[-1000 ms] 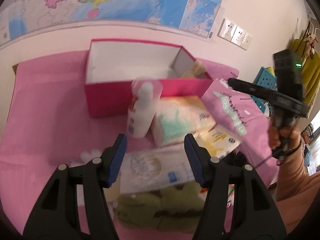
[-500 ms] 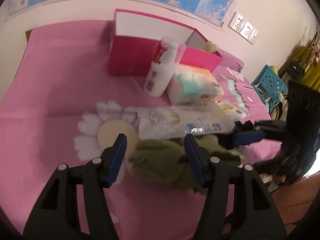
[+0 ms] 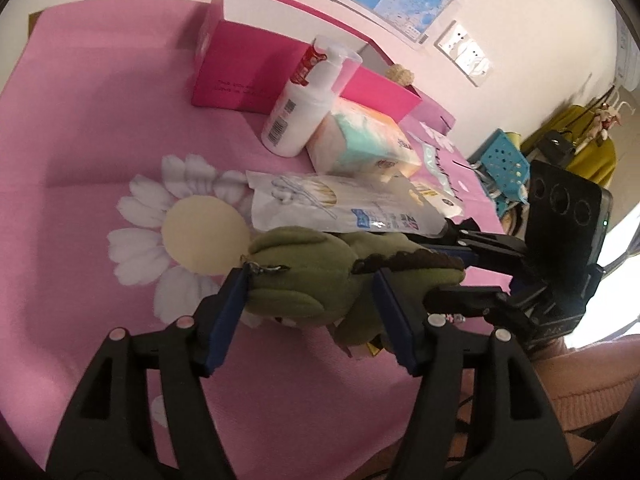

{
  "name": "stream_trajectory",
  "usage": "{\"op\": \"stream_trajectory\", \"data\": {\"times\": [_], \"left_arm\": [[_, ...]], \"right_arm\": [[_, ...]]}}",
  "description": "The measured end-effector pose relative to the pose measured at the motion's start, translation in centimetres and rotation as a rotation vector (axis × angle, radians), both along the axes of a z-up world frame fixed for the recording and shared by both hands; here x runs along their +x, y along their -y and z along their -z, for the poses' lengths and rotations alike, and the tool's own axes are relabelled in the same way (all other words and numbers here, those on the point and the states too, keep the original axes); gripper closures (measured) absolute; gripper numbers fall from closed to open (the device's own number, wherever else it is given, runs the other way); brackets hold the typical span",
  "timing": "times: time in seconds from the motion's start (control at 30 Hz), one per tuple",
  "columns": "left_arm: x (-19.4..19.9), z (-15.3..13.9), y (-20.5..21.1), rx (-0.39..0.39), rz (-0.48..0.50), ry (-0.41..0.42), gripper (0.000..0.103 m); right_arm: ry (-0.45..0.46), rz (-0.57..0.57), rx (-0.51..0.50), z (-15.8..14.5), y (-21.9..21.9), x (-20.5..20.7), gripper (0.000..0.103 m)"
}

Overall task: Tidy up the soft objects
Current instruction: 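Grasp the green plush dinosaur with the left tool and lift it, then carry the dinosaur into the pink box and open the left tool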

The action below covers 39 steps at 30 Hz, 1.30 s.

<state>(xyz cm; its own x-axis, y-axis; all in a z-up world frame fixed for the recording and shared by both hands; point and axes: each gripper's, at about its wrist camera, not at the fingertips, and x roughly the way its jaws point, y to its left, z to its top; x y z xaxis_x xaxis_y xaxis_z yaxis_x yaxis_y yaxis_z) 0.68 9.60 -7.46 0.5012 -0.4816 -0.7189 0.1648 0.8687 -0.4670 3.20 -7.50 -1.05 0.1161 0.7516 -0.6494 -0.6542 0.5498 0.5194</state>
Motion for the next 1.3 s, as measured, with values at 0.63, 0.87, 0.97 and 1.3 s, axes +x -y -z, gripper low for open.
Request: {"op": "stream_trajectory", "data": {"times": [0.63, 0.87, 0.97, 1.3], "left_arm": [[-3.9, -7.3, 0.6, 0.08, -0.04, 0.201, 0.035], [-1.9, -12.9, 0.7, 0.149, -0.067, 0.343, 0.035], [0.2, -14.4, 0.7, 0.178, -0.08, 0.384, 0.035], [10.6, -15.5, 0.3, 0.211, -0.114, 0.356, 0.035]], "right_arm": [[0.091, -0.035, 0.091, -3.8, 0.2, -1.1, 0.064], [0.208, -0.026, 0.17, -8.4, 0.7, 0.9, 0.064], [0.278, -0.009, 0.192, -10.5, 0.7, 2.4, 0.064], [0.302, 0.077, 0.201, -12.2, 0.2, 11.7, 0.064]]}}
